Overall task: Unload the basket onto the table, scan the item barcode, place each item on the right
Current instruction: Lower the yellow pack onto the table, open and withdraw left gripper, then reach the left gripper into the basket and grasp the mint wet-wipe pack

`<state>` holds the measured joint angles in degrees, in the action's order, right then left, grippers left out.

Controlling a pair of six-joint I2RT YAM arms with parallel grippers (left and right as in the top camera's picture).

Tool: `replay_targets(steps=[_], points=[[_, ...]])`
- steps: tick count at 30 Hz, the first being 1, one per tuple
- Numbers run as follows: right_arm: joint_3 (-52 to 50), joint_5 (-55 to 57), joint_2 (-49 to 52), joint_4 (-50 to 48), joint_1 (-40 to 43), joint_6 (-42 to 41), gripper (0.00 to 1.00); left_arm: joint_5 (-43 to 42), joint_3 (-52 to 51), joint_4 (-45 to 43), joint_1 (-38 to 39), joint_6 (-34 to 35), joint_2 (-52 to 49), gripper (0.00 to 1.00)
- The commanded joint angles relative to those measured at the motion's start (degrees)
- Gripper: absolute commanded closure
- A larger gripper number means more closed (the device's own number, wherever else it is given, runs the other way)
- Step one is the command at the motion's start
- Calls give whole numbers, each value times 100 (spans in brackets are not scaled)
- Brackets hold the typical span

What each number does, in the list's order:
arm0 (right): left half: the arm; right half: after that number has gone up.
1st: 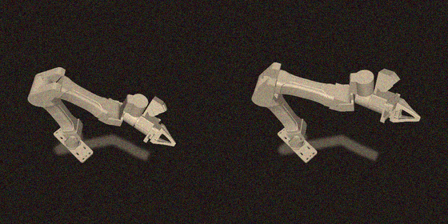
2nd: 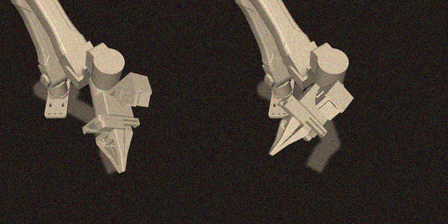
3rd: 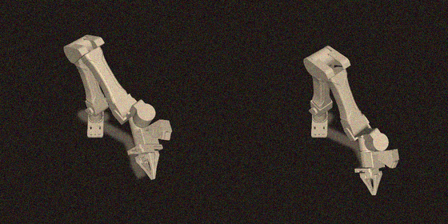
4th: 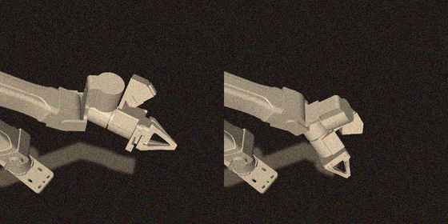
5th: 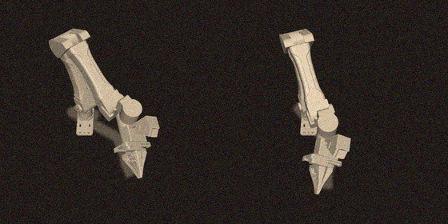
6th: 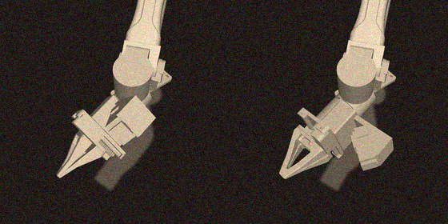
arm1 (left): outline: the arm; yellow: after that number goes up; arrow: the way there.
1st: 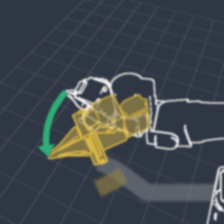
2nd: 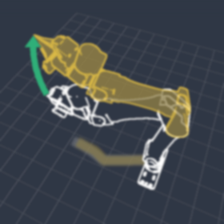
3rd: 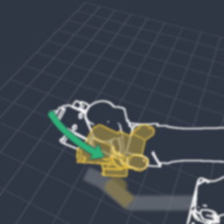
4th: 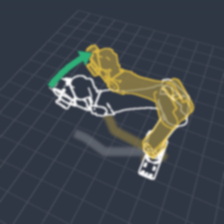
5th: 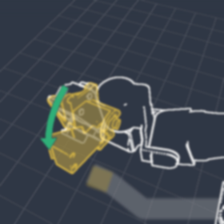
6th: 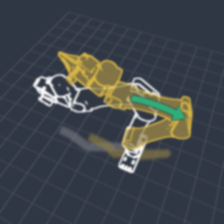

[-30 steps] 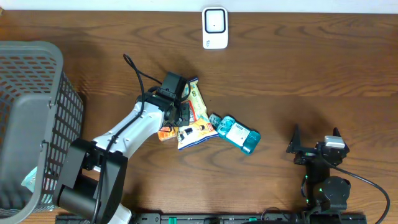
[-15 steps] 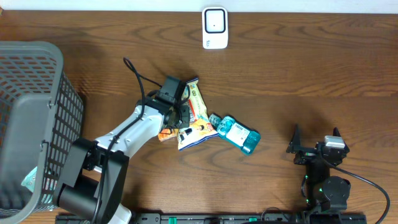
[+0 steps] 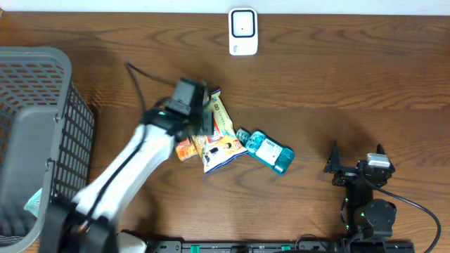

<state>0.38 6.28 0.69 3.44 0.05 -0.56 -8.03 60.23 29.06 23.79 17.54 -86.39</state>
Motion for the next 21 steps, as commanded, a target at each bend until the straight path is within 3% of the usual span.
replay_targets(steps=[1, 2, 5, 8, 14, 21], points=[[-7, 68, -31, 15, 39, 85, 1, 850, 817, -35, 2, -293, 1121, 10], [-7, 68, -31, 15, 39, 85, 1, 1200, 933, -44, 2, -291, 1305, 2], [-7, 68, -31, 15, 39, 85, 1, 2470, 1246, -138, -153, -289, 1919, 2], [-7, 68, -31, 15, 39, 85, 1, 2800, 1320, -168, -632, -282, 2262, 2], [-7, 68, -31, 15, 39, 85, 1, 2684, 1320, 212, -2387, 564, 2514, 2], [-7, 68, -31, 15, 39, 85, 1, 1250, 1320, 741, -4527, 1849, 2481, 2]])
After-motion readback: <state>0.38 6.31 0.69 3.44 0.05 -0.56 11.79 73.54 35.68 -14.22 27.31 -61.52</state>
